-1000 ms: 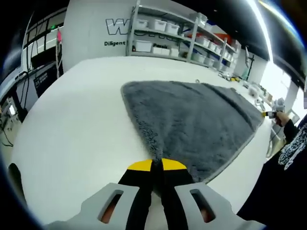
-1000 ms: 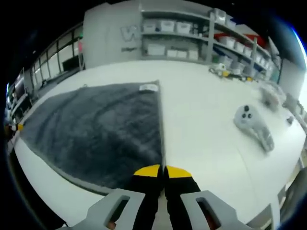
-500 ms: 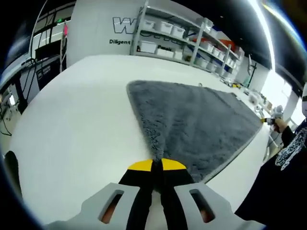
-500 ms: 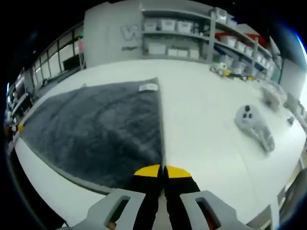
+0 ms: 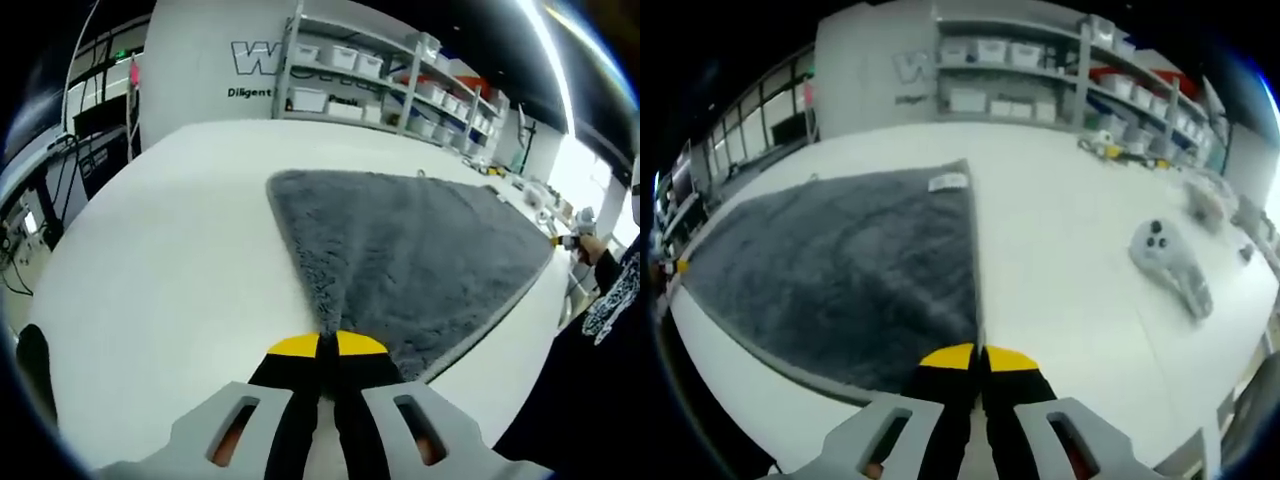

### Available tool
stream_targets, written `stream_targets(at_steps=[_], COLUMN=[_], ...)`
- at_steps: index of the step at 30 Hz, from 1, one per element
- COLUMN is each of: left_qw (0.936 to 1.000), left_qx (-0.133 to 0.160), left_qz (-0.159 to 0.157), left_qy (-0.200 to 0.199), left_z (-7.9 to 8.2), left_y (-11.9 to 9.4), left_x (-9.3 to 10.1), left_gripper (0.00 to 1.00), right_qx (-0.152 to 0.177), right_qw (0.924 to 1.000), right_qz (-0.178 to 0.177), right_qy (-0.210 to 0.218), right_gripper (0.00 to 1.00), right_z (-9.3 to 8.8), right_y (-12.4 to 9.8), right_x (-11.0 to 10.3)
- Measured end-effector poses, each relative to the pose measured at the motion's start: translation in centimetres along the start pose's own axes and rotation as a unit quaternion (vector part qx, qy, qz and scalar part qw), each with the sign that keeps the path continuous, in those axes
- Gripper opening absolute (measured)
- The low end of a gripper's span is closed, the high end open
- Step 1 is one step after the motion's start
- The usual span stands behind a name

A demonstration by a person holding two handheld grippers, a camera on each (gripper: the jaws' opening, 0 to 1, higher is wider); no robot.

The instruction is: Open the folded towel by lifting each exposed corner and separating the folded layers until the towel lies flat within the target outline without major curled edges

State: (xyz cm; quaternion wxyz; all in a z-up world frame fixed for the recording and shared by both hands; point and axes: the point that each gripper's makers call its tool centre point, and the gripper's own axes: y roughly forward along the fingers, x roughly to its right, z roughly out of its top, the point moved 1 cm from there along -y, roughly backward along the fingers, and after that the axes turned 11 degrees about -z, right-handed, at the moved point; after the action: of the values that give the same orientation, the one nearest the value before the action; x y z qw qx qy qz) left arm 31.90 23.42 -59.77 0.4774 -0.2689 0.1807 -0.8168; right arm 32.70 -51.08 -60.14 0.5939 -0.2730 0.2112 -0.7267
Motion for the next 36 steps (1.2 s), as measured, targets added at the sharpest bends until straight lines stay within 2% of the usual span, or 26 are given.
stream_targets(at_steps=[5, 9, 13, 16, 18, 21, 23, 24, 25, 26, 27, 28, 29, 32, 36], left_qw=[1.0, 0.9999, 0.9998, 0.9998, 0.9998, 0.9994, 0.9984, 0.9977, 0.9971, 0.9964, 0.9934, 0.9938, 0.9939, 0.9926, 0.9923], left_qx=[0.0, -0.002, 0.0, 0.002, 0.007, 0.036, 0.056, 0.066, 0.073, 0.082, 0.11, 0.105, 0.097, 0.104, 0.109], left_qz=[0.0, -0.014, -0.019, -0.02, -0.018, 0.001, 0.007, 0.009, 0.013, 0.016, 0.033, 0.035, 0.052, 0.063, 0.059], left_qy=[0.002, -0.008, -0.002, -0.004, -0.005, -0.002, -0.009, -0.012, -0.014, -0.014, -0.004, -0.007, -0.003, 0.01, 0.009], left_z=[0.0, 0.1, 0.2, 0.3, 0.5, 1.5, 2.2, 2.6, 2.8, 3.1, 4.0, 3.9, 4.0, 4.8, 5.6], left_y=[0.0, 0.2, 0.4, 0.4, 0.1, -0.6, -1.1, -1.3, -1.4, -1.5, -1.7, -1.9, -2.6, -3.1, -3.3], left_x=[0.1, 0.4, 0.6, 0.7, 0.5, -0.3, -0.7, -0.8, -1.0, -1.2, -1.8, -1.7, -2.3, -2.7, -2.7], left_gripper=[0.01, 0.02, 0.05, 0.14, 0.28, 0.38, 0.47, 0.54, 0.63, 0.84, 1.0, 0.98, 1.0, 1.0, 1.0], right_qx=[0.001, 0.007, 0.014, 0.015, 0.014, 0.016, 0.011, 0.016, 0.026, 0.033, 0.042, 0.042, 0.058, 0.097, 0.104], right_qw=[1.0, 0.9999, 0.9998, 0.9998, 0.9996, 0.9992, 0.9994, 0.9993, 0.9991, 0.9989, 0.9985, 0.9986, 0.9973, 0.9941, 0.9938], right_qz=[0.0, -0.002, -0.008, -0.014, -0.023, -0.035, -0.032, -0.032, -0.033, -0.031, -0.024, -0.015, -0.016, -0.021, -0.029], right_qy=[-0.003, -0.013, -0.009, -0.004, -0.008, -0.013, -0.008, -0.006, -0.001, 0.009, 0.026, 0.03, 0.042, 0.044, 0.025], right_gripper=[0.0, 0.0, 0.01, 0.05, 0.1, 0.22, 0.38, 0.5, 0.69, 0.84, 0.98, 0.97, 0.99, 1.0, 1.0], right_z=[0.0, 0.0, 0.0, 0.1, 0.1, 0.2, 0.3, 0.6, 1.2, 1.7, 2.4, 2.7, 3.6, 5.7, 6.8], right_y=[-0.1, -0.1, -0.1, -0.1, -0.1, -0.2, -0.5, -0.9, -1.3, -1.6, -1.9, -2.5, -2.8, -3.8, -4.4], right_x=[-0.1, -0.2, 0.0, 0.2, 0.5, 0.9, 1.0, 1.3, 1.5, 1.7, 1.7, 1.7, 2.0, 2.7, 2.6])
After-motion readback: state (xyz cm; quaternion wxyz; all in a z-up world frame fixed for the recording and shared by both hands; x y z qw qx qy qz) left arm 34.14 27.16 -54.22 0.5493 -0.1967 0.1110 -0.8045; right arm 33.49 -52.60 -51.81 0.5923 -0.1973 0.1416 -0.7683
